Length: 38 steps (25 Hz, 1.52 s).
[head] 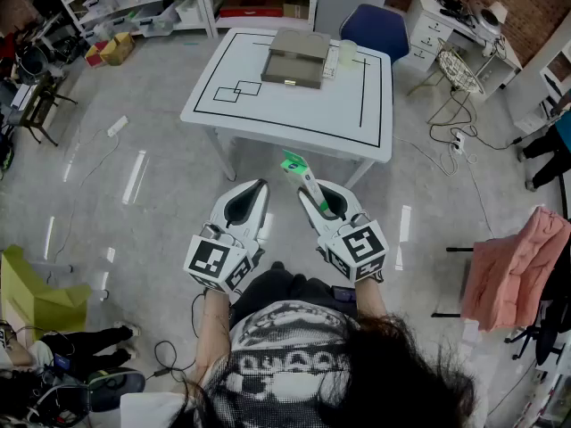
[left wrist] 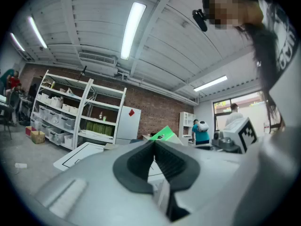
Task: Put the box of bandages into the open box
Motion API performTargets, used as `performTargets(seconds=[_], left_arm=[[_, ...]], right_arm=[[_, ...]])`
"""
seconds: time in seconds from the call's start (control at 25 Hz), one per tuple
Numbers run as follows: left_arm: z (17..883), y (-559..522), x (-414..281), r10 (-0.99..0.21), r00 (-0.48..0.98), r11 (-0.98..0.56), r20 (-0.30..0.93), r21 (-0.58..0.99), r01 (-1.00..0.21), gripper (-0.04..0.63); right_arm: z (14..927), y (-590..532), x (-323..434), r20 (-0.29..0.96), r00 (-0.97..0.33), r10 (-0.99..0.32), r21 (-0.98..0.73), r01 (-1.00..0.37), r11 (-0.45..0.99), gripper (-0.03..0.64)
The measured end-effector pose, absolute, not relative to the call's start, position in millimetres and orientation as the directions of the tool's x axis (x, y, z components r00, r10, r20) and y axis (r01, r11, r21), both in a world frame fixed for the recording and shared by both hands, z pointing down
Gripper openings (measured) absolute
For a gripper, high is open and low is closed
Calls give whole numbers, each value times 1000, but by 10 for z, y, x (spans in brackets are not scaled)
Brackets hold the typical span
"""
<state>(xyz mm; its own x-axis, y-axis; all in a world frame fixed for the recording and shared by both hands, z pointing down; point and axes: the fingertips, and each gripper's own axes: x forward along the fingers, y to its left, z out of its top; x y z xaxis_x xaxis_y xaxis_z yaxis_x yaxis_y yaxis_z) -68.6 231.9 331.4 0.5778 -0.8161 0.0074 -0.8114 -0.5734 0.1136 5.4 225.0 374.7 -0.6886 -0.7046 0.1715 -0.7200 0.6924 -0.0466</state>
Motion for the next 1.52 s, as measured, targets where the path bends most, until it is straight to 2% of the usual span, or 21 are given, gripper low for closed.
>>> performTargets(seconds=[0.48,0.84,1.52], left_arm=[[3404,2170,-837,-791,611,-604,20,125,-787,0],[3521,1939,-1101,-750,657,-656,80,32,-754,0],[3657,1358,-1206,-763,644,-632,65,137,-763,0]], right_arm=[[3824,2109,-132,180,-684,-707,-67,-726,684,92],[3883,1855,-131,221,-650,-727,-18,-748,664,92],[4013,1195,-223,233,-611,-757,-55,-785,617,92]])
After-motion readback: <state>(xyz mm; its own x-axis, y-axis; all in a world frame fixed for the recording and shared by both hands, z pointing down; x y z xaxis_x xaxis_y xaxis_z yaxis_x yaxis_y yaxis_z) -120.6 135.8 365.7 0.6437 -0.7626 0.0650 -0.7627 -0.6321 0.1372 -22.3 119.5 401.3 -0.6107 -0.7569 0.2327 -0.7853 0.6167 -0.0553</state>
